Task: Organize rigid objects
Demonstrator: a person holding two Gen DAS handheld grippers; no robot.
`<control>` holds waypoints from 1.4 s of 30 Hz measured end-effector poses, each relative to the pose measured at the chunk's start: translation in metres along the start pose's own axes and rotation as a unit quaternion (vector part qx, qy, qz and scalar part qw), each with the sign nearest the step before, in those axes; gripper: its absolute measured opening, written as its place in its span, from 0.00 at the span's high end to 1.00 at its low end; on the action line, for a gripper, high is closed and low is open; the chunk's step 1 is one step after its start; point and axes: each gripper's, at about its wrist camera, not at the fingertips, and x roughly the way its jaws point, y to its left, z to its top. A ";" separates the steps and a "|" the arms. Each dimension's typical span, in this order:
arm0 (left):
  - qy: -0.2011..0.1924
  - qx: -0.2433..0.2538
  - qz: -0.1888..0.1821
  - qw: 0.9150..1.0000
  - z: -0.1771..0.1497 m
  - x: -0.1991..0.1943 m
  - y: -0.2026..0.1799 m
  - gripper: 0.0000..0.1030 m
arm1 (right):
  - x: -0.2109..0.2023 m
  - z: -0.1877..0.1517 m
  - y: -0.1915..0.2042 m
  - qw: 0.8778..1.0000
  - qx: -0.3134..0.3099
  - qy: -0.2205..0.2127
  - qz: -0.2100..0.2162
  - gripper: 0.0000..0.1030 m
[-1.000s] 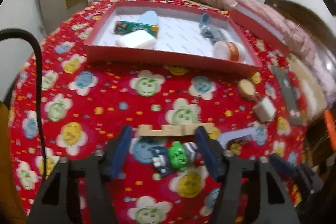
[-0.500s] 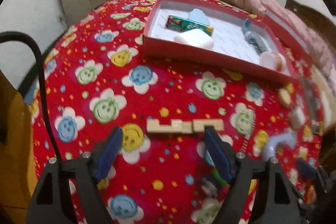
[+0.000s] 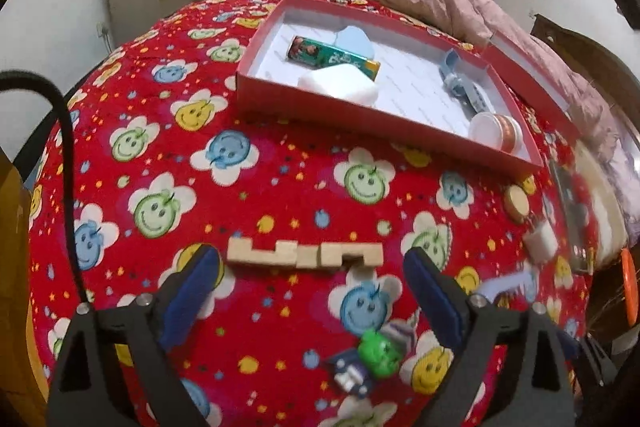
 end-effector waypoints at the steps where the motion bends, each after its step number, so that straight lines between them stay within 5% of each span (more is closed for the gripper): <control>1: -0.003 0.007 0.007 1.000 0.000 0.001 -0.002 0.07 | 0.000 0.000 0.000 1.000 0.000 0.000 0.000 0.30; 9: -0.020 0.050 0.037 0.998 -0.007 0.006 -0.009 0.07 | -0.001 0.000 0.001 1.000 -0.006 -0.002 0.000 0.30; 13: -0.028 0.055 0.039 0.997 -0.007 0.002 -0.007 0.22 | -0.005 0.004 0.008 1.000 -0.019 -0.009 -0.003 0.30; 22: -0.016 0.041 0.011 0.999 -0.007 -0.014 0.023 0.22 | 0.002 0.021 0.023 1.000 -0.021 -0.005 0.004 0.30; 27: -0.017 0.037 0.013 0.999 -0.007 -0.022 0.037 0.22 | 0.019 0.034 0.025 1.000 -0.010 0.008 0.017 0.17; 42: -0.012 0.026 0.006 1.000 -0.008 -0.021 0.040 0.22 | 0.044 0.050 0.042 0.999 -0.043 0.021 -0.021 0.21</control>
